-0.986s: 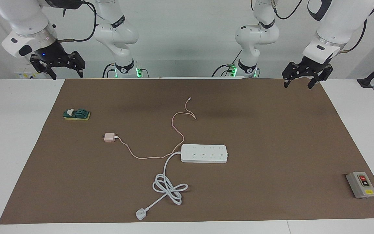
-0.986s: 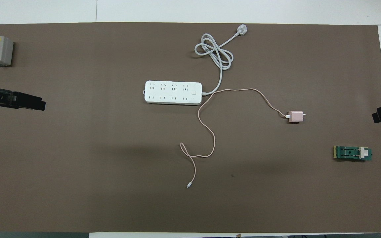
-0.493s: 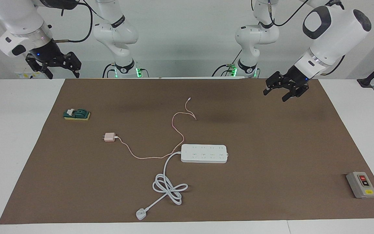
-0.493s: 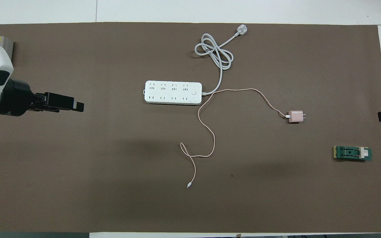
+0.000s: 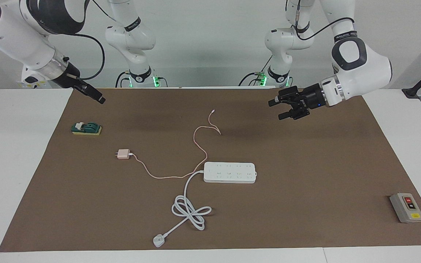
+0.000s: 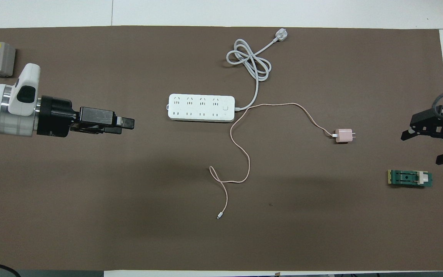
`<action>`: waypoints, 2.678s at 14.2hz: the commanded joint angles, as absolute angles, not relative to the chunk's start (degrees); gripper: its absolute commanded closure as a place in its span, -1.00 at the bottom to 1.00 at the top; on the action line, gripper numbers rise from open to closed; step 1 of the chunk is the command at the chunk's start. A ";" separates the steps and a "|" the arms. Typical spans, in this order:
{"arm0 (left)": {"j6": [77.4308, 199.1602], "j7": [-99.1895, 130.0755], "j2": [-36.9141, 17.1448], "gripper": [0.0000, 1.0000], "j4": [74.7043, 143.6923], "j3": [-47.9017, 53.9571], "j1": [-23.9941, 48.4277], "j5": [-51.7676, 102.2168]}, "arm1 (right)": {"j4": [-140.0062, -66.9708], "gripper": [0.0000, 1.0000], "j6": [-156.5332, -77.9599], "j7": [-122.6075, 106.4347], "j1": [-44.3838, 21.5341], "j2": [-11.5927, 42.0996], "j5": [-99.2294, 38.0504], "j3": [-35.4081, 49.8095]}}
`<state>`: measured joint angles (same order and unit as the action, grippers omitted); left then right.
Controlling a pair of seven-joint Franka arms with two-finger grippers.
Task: Plug charger into power strip
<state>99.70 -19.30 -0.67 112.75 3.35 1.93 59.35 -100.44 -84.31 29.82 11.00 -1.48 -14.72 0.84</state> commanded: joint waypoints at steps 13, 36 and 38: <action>92.55 -49.66 -10.55 -1.00 126.04 2.99 5.80 95.71 | -117.86 -1.00 -108.28 41.85 18.81 15.37 -45.86 1.23; 100.02 -42.54 -11.07 -1.00 124.81 3.08 12.39 101.51 | -121.11 0.50 -117.77 28.83 17.49 21.36 -54.14 1.23; 99.84 -42.28 -11.16 -1.00 124.54 3.08 12.30 101.86 | -121.46 1.00 -118.73 28.65 16.09 21.36 -54.23 1.23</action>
